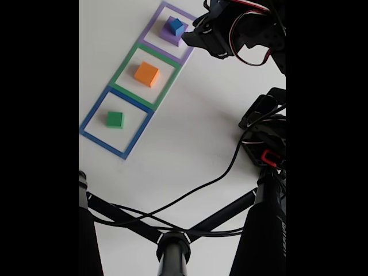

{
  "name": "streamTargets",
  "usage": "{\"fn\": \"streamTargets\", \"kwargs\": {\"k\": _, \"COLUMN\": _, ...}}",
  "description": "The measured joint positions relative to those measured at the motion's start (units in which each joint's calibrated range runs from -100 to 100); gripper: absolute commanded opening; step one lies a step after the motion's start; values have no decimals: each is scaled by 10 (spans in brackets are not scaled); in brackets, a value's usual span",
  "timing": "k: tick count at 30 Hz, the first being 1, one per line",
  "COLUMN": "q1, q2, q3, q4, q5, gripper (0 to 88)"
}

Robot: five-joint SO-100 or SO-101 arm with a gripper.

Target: Tower of hanoi

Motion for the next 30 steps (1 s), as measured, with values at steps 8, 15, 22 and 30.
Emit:
{"fn": "streamTargets", "kwargs": {"k": 8, "q1": -51, "q2": 0, "q3": -15, "q4": 26, "q5": 0, "gripper": 3}}
{"fn": "streamTargets", "kwargs": {"k": 15, "q1": -106, "q2": 2, "q3": -15, "q4": 26, "q5": 4, "gripper": 5}}
{"fn": "streamTargets", "kwargs": {"k": 22, "q1": -174, "q2": 4, "q3": 10, "q4": 13, "q5": 0, "gripper": 7}}
{"fn": "streamTargets", "kwargs": {"k": 30, "q1": -222, "q2": 4, "q3": 68, "q4": -45, "q5": 2, "gripper": 16}}
